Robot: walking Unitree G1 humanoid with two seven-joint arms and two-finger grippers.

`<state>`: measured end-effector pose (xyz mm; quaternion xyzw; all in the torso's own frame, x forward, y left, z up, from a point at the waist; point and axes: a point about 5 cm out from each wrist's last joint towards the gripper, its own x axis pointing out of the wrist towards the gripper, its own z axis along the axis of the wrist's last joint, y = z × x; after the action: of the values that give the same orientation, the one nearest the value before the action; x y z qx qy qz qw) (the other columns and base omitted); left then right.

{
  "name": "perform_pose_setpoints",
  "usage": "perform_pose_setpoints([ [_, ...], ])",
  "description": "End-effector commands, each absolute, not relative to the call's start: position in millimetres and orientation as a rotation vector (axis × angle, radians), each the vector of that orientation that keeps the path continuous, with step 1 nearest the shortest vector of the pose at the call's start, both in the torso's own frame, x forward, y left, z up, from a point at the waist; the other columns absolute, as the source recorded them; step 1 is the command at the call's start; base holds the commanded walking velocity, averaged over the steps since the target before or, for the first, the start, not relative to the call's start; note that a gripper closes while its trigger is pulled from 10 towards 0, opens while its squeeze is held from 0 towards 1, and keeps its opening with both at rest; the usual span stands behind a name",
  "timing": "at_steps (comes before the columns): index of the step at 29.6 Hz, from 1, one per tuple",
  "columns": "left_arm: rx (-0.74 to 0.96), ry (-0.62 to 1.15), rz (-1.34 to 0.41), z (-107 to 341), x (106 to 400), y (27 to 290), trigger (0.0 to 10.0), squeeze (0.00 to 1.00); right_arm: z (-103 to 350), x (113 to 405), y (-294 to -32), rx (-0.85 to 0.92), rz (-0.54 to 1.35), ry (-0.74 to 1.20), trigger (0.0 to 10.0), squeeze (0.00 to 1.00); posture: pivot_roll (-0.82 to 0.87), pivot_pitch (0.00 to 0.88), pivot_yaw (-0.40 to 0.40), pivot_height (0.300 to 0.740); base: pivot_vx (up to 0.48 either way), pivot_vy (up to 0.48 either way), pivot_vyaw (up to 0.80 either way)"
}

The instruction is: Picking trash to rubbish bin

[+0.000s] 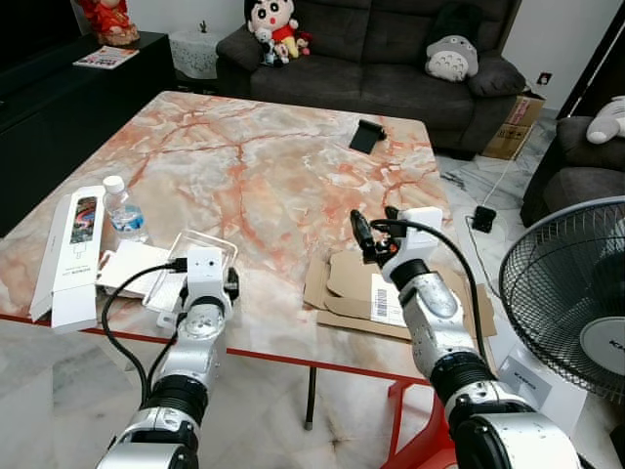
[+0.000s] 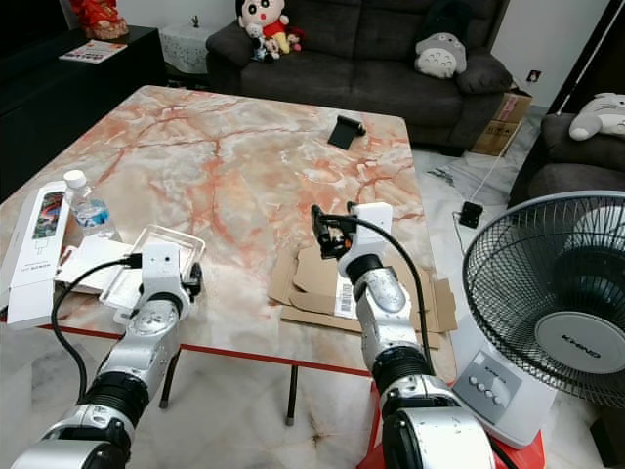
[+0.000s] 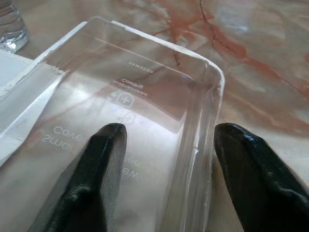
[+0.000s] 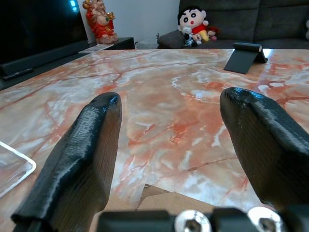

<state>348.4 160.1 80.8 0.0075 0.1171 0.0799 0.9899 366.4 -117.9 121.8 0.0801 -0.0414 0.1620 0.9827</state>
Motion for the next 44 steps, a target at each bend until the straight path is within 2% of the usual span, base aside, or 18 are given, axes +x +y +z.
perform_pose_setpoints([
  [1,-0.003,0.260,0.142,78.3,348.2,154.0,0.0,0.00,126.2,368.9,-121.5,0.144,0.327,-0.087,10.0,0.00,-0.08,0.000,-0.104,0.740,0.000,0.000,0.00],
  [9,-0.022,0.268,0.126,83.0,352.0,152.6,0.0,0.00,126.6,369.4,-121.7,0.142,0.329,-0.085,10.0,0.00,-0.08,0.000,-0.105,0.740,0.000,0.000,0.00],
  [10,-0.017,0.263,0.117,86.2,353.6,151.4,10.0,0.00,126.6,369.5,-121.6,0.141,0.329,-0.084,10.0,0.00,-0.08,0.000,-0.105,0.740,0.000,0.000,0.00],
  [23,0.018,0.137,-0.027,136.3,369.0,131.6,10.0,0.00,128.6,370.6,-122.2,0.137,0.329,-0.087,10.0,0.00,-0.08,0.000,-0.104,0.740,0.000,0.000,0.00],
  [28,0.037,0.141,-0.027,141.8,370.5,130.8,10.0,0.00,128.6,370.8,-121.9,0.137,0.329,-0.086,10.0,0.00,-0.08,0.000,-0.104,0.740,0.000,0.000,0.00],
  [29,0.044,0.146,-0.023,142.1,370.3,131.5,10.0,0.59,128.6,370.8,-121.9,0.137,0.329,-0.086,10.0,0.00,-0.08,0.000,-0.103,0.740,0.000,0.000,0.00],
  [30,0.044,0.146,-0.023,142.1,370.3,131.5,10.0,0.59,128.6,370.8,-121.9,0.137,0.329,-0.086,10.0,0.00,-0.08,0.000,-0.103,0.740,0.000,0.000,0.00],
  [31,0.064,0.174,0.002,139.5,370.2,135.6,10.0,1.00,128.4,370.7,-121.8,0.137,0.329,-0.085,10.0,0.00,-0.08,0.000,-0.102,0.740,0.000,0.000,0.00],
  [42,0.103,0.252,0.041,131.8,366.6,142.4,10.0,1.00,127.0,370.2,-121.4,0.134,0.332,-0.079,10.0,0.00,-0.08,0.000,-0.098,0.740,0.000,0.000,0.00],
  [43,0.089,0.276,0.024,129.5,366.1,140.3,10.0,0.00,127.2,370.2,-120.9,0.134,0.335,-0.079,10.0,0.00,-0.08,0.000,-0.096,0.740,0.000,0.000,0.00],
  [44,0.089,0.276,0.024,129.5,366.1,140.3,10.0,0.00,127.2,370.2,-120.9,0.134,0.335,-0.079,10.0,0.00,-0.08,0.000,-0.096,0.740,0.000,0.000,0.00],
])
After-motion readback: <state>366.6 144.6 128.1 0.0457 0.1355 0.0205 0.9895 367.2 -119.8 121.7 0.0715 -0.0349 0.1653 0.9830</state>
